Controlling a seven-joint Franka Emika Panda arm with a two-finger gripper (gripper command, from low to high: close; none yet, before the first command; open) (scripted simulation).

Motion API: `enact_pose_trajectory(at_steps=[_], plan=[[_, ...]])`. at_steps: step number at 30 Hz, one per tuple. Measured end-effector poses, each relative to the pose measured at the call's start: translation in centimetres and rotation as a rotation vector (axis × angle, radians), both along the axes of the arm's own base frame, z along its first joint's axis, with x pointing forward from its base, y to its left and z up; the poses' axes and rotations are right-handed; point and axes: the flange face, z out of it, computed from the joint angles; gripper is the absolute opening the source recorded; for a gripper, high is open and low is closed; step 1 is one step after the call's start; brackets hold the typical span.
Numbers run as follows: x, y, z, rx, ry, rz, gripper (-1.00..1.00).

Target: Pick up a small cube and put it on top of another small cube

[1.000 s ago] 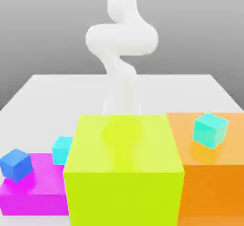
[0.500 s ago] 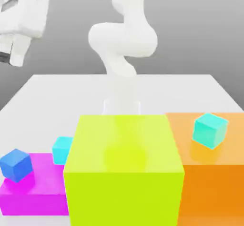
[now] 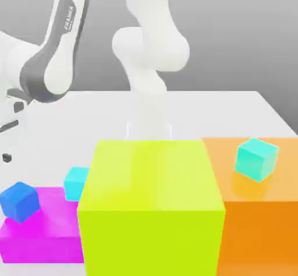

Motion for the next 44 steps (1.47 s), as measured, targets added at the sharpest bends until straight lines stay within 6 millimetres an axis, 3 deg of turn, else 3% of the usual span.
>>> enact_pose_trajectory(at_steps=[2, 6, 7, 13, 15, 20, 23, 27, 35, 37, 41, 42, 44], plan=[[-1.6, -0.5, -2.7, 0.035, 0.011, -0.1, 0.0], [-2.1, -0.7, -7.6, 0.047, 0.015, -0.135, 0.0], [-2.2, -0.7, -8.8, 0.047, 0.016, -0.135, -1.0], [-2.2, -0.6, -9.4, 0.045, 0.015, -0.136, -1.0], [-2.2, -0.7, -8.3, 0.046, 0.014, -0.137, -1.0], [-1.9, -0.1, -2.9, 0.043, 0.019, -0.116, -1.0], [-0.6, 2.6, 0.0, 0.031, 0.036, -0.019, -1.0], [1.6, 7.8, 3.6, 0.019, 0.049, 0.146, -1.0], [1.6, 16.4, 9.6, 0.032, 0.035, 0.409, -1.0], [1.6, 17.7, 9.2, 0.037, 0.03, 0.451, -1.0], [1.5, 18.1, 4.9, 0.039, 0.029, 0.464, -1.0], [1.5, 18.1, 4.3, 0.039, 0.028, 0.465, 1.0], [1.5, 18.1, 4.3, 0.039, 0.028, 0.465, 1.0]])
